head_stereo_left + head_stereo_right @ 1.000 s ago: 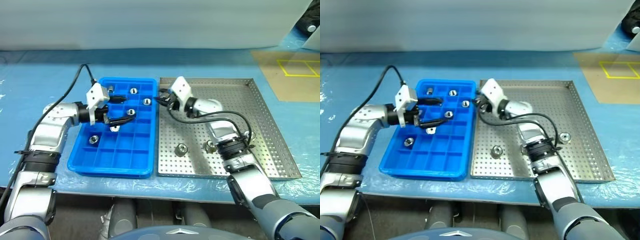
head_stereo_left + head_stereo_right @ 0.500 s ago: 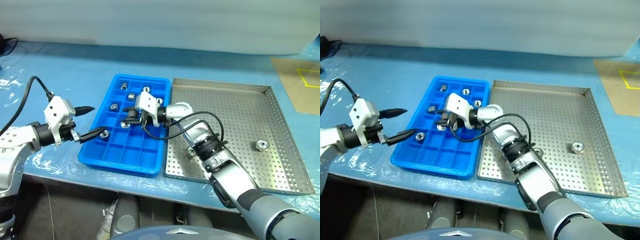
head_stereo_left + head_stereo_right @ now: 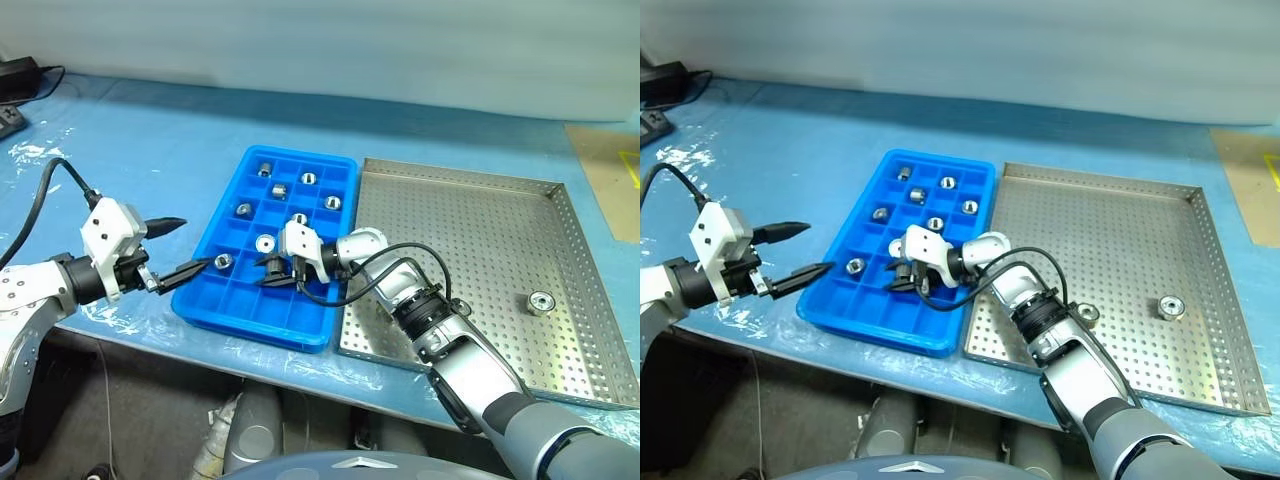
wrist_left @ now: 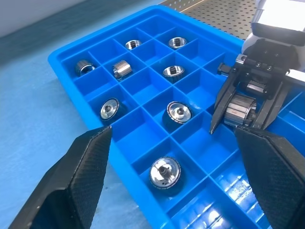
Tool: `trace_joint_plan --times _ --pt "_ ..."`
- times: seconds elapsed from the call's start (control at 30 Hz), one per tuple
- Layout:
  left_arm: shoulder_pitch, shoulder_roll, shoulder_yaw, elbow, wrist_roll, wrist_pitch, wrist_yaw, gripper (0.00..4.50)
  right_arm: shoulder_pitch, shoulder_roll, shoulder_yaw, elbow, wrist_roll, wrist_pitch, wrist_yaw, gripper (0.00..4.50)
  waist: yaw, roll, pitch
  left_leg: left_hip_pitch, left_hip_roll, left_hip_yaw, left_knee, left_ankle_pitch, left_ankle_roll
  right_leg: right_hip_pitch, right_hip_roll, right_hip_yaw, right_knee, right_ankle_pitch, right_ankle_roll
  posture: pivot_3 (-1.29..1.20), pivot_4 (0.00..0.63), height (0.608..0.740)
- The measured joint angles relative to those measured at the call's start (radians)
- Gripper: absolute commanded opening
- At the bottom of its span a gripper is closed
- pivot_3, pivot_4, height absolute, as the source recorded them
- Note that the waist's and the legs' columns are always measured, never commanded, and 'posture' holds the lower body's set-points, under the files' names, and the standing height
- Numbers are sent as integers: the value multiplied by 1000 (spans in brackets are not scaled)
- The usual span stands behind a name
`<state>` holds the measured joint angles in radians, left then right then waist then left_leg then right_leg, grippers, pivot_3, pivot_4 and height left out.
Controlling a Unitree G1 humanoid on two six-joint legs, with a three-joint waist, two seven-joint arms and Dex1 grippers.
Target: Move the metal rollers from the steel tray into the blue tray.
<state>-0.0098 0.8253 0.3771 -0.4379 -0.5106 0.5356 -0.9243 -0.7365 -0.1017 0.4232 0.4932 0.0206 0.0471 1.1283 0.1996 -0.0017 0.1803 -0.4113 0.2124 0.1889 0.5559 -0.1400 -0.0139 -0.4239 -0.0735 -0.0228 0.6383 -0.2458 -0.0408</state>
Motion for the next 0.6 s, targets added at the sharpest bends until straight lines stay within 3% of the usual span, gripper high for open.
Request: trace_joint_plan --times 0.17,0.43,0.6 --pt "-30 0 -34 11 0 -4 0 4297 2 -3 -10 0 0 1 -23 2883 0 0 0 0 0 0 0 0 0 0 0 0 0 0 0 345 150 740" --pt "-146 -12 -143 97 9 -36 -18 4297 0 -13 -46 -18 5 20 -84 2883 -8 0 0 0 -1 0 0 2 -4 0 0 0 2 0 0 198 150 740" --pt "-321 -107 -294 260 53 -106 -63 4297 -10 -87 -186 -176 90 165 -142 2883 -21 0 0 0 -5 -1 4 5 -7 2 0 1 3 2 2 47 150 740"
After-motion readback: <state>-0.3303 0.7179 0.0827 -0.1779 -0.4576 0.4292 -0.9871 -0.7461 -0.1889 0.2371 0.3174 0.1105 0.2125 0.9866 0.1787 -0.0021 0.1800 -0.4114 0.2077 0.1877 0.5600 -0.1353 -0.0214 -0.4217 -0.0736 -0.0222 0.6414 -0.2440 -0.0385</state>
